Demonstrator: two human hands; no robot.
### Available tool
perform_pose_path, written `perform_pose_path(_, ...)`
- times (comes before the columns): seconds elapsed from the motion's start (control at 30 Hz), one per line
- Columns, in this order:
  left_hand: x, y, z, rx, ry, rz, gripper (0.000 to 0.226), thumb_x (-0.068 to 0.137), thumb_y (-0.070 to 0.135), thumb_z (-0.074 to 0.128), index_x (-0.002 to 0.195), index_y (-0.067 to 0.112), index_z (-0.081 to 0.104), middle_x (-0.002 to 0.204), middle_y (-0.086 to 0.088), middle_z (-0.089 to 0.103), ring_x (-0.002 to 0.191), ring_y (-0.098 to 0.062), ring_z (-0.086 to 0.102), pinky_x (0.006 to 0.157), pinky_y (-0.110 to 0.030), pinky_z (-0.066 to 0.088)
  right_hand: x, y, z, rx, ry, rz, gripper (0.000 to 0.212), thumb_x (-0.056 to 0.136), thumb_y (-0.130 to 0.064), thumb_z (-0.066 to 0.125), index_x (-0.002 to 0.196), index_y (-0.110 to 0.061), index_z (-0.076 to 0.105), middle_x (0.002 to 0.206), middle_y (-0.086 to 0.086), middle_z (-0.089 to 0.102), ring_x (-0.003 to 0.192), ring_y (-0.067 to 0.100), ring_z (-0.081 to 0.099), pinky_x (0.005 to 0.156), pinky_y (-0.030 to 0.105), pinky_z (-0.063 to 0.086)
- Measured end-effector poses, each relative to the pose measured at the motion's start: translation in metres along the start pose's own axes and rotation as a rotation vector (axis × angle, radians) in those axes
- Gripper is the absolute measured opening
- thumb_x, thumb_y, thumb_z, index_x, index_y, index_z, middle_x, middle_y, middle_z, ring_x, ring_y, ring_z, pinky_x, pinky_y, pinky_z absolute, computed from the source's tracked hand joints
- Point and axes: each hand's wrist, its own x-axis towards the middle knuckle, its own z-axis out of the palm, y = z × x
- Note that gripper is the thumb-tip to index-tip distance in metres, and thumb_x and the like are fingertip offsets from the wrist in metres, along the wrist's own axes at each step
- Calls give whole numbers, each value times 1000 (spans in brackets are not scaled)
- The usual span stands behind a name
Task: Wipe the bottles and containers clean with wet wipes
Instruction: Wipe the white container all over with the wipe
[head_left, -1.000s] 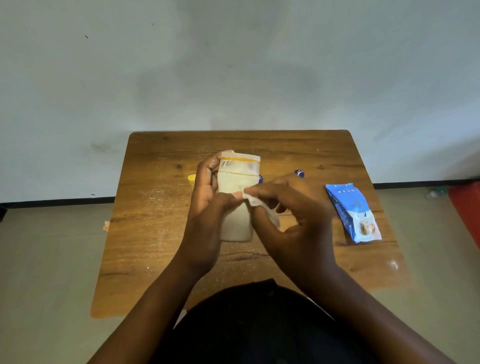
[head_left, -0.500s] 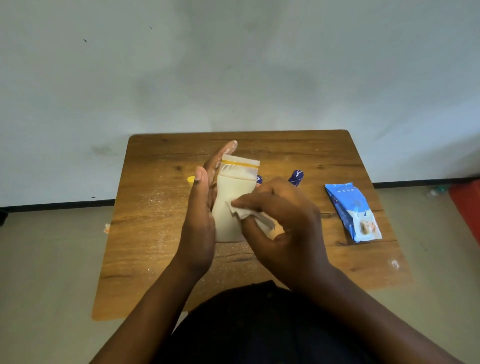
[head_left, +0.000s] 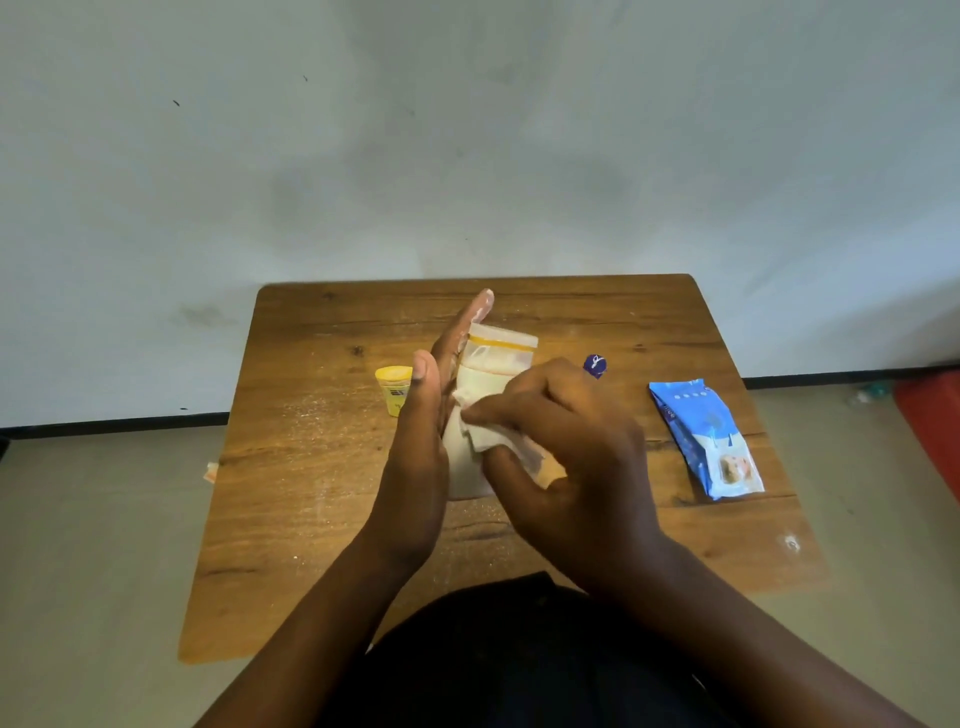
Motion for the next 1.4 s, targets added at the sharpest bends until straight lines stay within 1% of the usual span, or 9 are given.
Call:
perform_pose_path(0.07, -1, 0, 1, 37, -14, 22, 60, 109, 48, 8, 162, 34, 33, 161, 14, 48, 145, -10, 50, 117, -41, 46, 8, 3, -2, -5, 60, 16, 21, 81, -8, 75, 101, -15, 81, 94, 3, 72, 87, 22, 66, 68, 43, 51)
perform_pose_path(0.23, 2, -1, 4, 142, 58, -43, 39, 96, 72, 34, 130, 71, 52, 128, 23, 70, 109, -10, 72, 79, -32, 64, 31, 12, -8, -26, 229, 89, 23, 86, -5, 73, 106, -15, 80, 97, 3, 75, 86, 19, 66, 64, 41, 53)
perform_pose_path(0.4, -3, -3, 0, 179, -37, 37, 69, 102, 22, 36, 167, 25, 15, 149, 47, 38, 137, 18, 43, 97, -5, 43, 13, 9, -2, 59, 98, 64, 25, 85, 2, 78, 106, -13, 80, 95, 4, 74, 87, 15, 66, 66, 30, 52)
perform_pose_path(0.47, -4, -6, -4, 179, -43, 31, 69, 102, 21, 38, 167, 23, 14, 148, 47, 41, 138, 18, 42, 100, -5, 42, 10, 10, -2, 83, 71, 49, 26, 85, 3, 79, 106, -13, 81, 95, 5, 74, 88, 16, 67, 67, 32, 52)
perform_pose_path(0.6, -3, -5, -7, 287, 8, 40, 64, 105, 29, 50, 165, 19, 28, 164, 3, 45, 149, -13, 46, 119, -41, 45, 25, 14, -10, 73, 155, 52, 21, 88, 1, 71, 103, -10, 79, 95, 5, 75, 85, 18, 66, 65, 34, 53)
perform_pose_path(0.87, 2, -10, -14, 567, 212, 263, 79, 90, 32, 79, 160, 24, 42, 151, 8, 57, 133, -22, 60, 94, -53, 59, 15, 16, -12, 95, -13, -4, 17, 88, -4, 75, 103, -11, 81, 96, 4, 72, 91, 21, 68, 69, 39, 53)
perform_pose_path(1.1, 4, -3, -6, 918, 275, 365, 75, 87, 34, 78, 154, 14, 50, 154, 3, 56, 135, -10, 56, 110, -43, 45, 32, 24, -19, -81, 174, 48, 23, 91, -10, 70, 110, -15, 81, 99, 6, 77, 88, 25, 70, 65, 46, 55)
perform_pose_path(1.27, 5, 1, -4, 1002, 260, 393, 70, 95, 36, 64, 159, 15, 43, 155, 15, 47, 137, 6, 44, 112, -26, 31, 20, 3, -11, -196, 10, -19, 24, 90, -18, 67, 109, -20, 82, 96, 0, 70, 88, 21, 62, 72, 37, 47)
perform_pose_path(1.4, 1, 0, -3, 992, 220, 417, 67, 95, 26, 71, 157, 17, 46, 156, 7, 53, 137, -6, 53, 108, -33, 35, 27, 5, -7, -277, 67, -43, 22, 86, -12, 72, 104, -21, 81, 95, 0, 72, 89, 26, 61, 72, 41, 45)
